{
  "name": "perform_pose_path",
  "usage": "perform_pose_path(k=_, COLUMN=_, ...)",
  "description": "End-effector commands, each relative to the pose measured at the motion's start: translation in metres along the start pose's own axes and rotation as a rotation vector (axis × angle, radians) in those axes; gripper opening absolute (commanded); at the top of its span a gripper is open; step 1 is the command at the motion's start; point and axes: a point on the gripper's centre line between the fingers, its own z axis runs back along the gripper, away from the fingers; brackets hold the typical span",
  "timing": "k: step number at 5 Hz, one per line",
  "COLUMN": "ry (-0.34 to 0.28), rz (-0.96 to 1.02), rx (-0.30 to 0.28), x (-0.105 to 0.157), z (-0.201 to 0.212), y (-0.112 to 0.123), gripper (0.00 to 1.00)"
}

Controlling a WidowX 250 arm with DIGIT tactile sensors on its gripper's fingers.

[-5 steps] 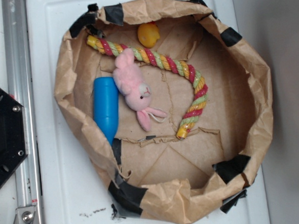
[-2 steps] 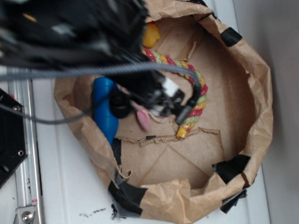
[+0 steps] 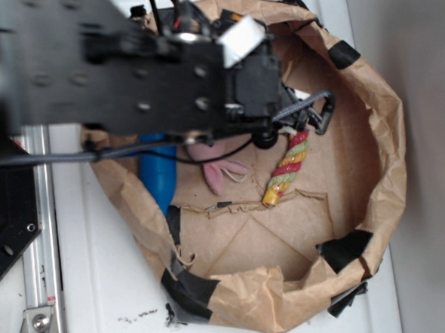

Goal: Grab the yellow duck.

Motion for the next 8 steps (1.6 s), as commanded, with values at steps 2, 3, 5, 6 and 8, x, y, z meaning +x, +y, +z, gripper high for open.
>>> perform_pose_path(k=2, ry=-0.046, rz=0.051, rx=0.078, x=0.034, z=-0.02, y=0.042, gripper=1.0)
perform_pose_path(k=3, ry=-0.046, rz=0.051, rx=0.078, x=0.034, z=-0.02, y=0.042, gripper=1.0)
perform_pose_path(k=5, ry=-0.046, rz=0.051, rx=0.078, x=0.034, z=-0.02, y=0.042, gripper=1.0)
perform_pose_path(k=6, ry=-0.046, rz=0.051, rx=0.078, x=0.034, z=-0.02, y=0.042, gripper=1.0)
perform_pose_path(k=8, ry=-0.154, rz=0.124, rx=0.064, x=0.026, z=-0.051, y=0.057, gripper=1.0)
